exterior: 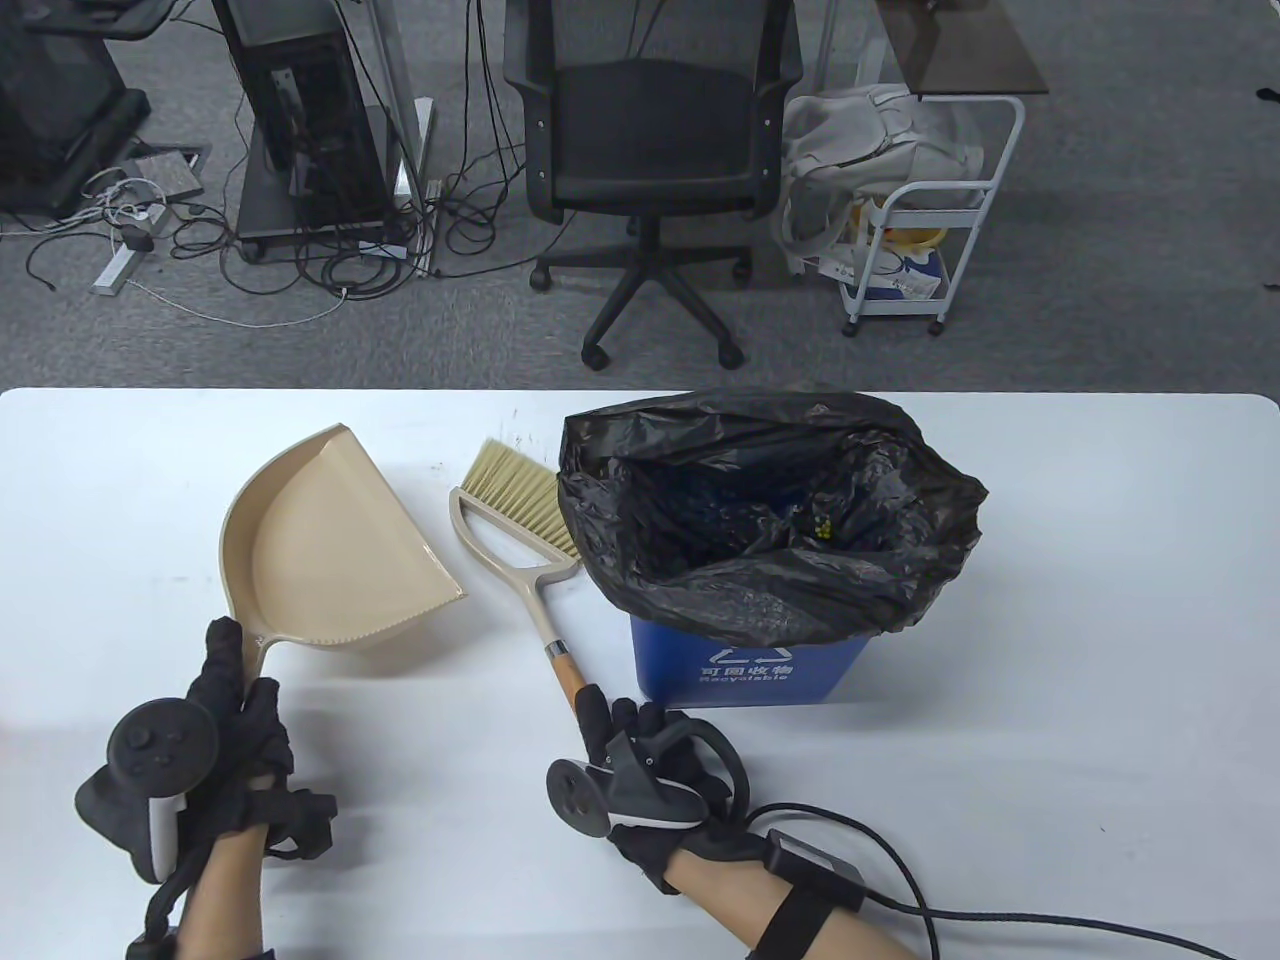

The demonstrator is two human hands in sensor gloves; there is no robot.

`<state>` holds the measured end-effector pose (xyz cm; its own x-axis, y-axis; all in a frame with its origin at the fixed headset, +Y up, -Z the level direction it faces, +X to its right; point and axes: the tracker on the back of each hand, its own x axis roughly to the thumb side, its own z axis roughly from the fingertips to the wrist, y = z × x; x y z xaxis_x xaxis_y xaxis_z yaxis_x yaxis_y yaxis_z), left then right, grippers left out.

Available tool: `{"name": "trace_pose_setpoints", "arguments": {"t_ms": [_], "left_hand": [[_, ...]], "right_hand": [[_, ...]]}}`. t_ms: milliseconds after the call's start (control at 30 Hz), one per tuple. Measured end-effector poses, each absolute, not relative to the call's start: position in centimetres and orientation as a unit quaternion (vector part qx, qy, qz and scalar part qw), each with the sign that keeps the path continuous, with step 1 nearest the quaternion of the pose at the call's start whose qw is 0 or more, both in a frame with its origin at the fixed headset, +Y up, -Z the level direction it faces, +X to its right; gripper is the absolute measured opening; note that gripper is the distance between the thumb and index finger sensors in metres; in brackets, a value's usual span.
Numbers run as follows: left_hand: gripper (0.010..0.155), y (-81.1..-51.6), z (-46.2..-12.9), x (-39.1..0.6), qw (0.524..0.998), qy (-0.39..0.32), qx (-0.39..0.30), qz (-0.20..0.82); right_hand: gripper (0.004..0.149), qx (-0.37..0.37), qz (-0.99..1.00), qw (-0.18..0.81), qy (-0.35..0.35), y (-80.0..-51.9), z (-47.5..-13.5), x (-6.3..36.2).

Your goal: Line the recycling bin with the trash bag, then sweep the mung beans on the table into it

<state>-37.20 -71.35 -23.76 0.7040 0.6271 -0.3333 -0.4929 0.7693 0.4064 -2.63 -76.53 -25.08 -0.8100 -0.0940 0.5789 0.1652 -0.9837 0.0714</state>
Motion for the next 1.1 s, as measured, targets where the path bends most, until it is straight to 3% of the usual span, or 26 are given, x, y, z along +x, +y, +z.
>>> {"name": "trace_pose_setpoints", "arguments": {"t_ms": [433, 567, 1100], "left_hand": [[0.066, -71.3, -23.7, -37.2, 0.911, 0.231, 0.145, 0.309], [0.066, -71.4, -23.8, -37.1, 0.911, 0.231, 0.142, 0.310], [0.066, -71.4, -23.8, -36.8, 0.915, 0.231, 0.142, 0.299]], "right_hand": [[0.082, -0.302, -0.948, 0.074, -0.066, -76.9, -24.6, -2.6], [0.084, -0.309, -0.947, 0.035, -0.077, -76.3, -24.5, -2.3], [0.080, -0.338, -0.938, -0.063, 0.035, -68.4, -21.9, 2.4]]}}
